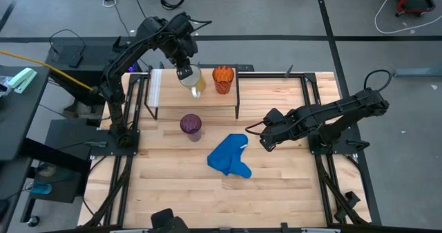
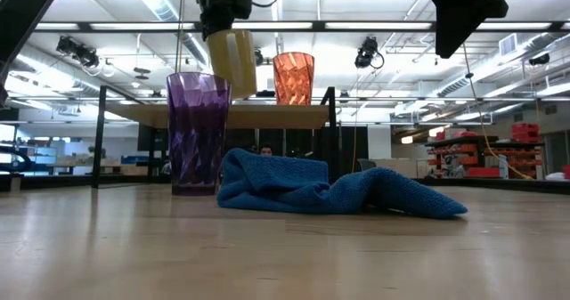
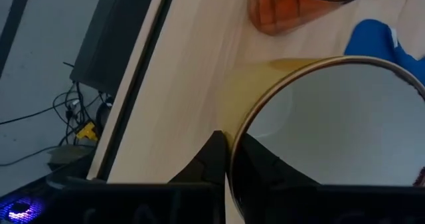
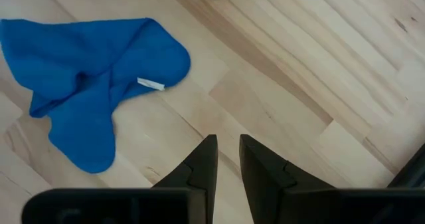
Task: Stack small to large cups/mugs on shelf
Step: Put the yellow mug on the shelf
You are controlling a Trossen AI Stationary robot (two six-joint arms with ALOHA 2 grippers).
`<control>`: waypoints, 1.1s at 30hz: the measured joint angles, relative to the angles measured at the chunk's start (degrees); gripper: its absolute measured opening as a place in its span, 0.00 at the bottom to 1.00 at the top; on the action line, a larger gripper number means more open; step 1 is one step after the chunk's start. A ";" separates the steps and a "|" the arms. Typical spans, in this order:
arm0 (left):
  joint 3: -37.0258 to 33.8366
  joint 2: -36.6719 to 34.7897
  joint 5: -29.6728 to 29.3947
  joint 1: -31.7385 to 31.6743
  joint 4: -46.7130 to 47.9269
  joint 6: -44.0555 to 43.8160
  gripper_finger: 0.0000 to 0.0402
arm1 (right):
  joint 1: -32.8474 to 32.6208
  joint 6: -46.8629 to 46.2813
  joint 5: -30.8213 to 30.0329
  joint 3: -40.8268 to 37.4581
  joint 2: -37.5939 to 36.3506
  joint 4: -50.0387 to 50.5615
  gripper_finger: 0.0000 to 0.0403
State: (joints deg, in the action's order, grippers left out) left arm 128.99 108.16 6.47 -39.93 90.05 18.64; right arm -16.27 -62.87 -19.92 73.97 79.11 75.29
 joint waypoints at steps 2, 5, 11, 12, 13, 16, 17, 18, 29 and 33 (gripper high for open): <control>-0.04 0.00 0.08 0.03 -0.05 -0.23 0.05 | 0.00 0.00 0.02 0.00 0.00 -0.04 0.18; -0.04 0.00 0.03 -0.01 0.01 -0.69 0.05 | 0.00 0.02 -0.01 0.00 0.00 -0.11 0.18; -0.04 0.07 -0.24 -0.12 -0.04 -2.30 0.05 | 0.00 -0.57 -0.02 0.00 0.00 -0.26 0.18; -0.04 0.20 -0.25 -0.13 -0.05 -2.75 0.05 | 0.00 -1.12 -0.02 0.00 0.00 -0.26 0.18; -0.04 0.28 -0.27 -0.13 -0.03 -3.05 0.05 | 0.02 -1.56 -0.11 0.00 0.00 -0.26 0.18; -0.07 0.58 -0.40 -0.14 -0.05 -3.31 0.05 | 0.01 -1.88 -0.45 0.00 0.00 -0.28 0.18; -0.07 0.61 -0.48 -0.24 -0.03 -3.33 0.05 | 0.00 -1.91 -0.46 0.00 0.00 -0.31 0.18; -0.09 0.61 -0.50 -0.38 -0.05 -3.33 0.05 | 0.00 -1.96 -0.46 0.00 0.00 -0.34 0.18; -0.09 0.61 -1.02 -2.72 -0.05 -4.67 0.05 | 0.00 -2.04 -0.66 0.00 0.00 -2.30 0.18; -0.09 0.61 -0.80 -2.66 -0.05 -4.67 0.05 | 0.01 -1.98 -1.05 0.00 0.00 -2.34 0.18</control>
State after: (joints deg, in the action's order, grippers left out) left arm 128.90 108.77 5.67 -42.59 90.00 13.98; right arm -16.26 -64.85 -20.98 73.97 79.11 72.94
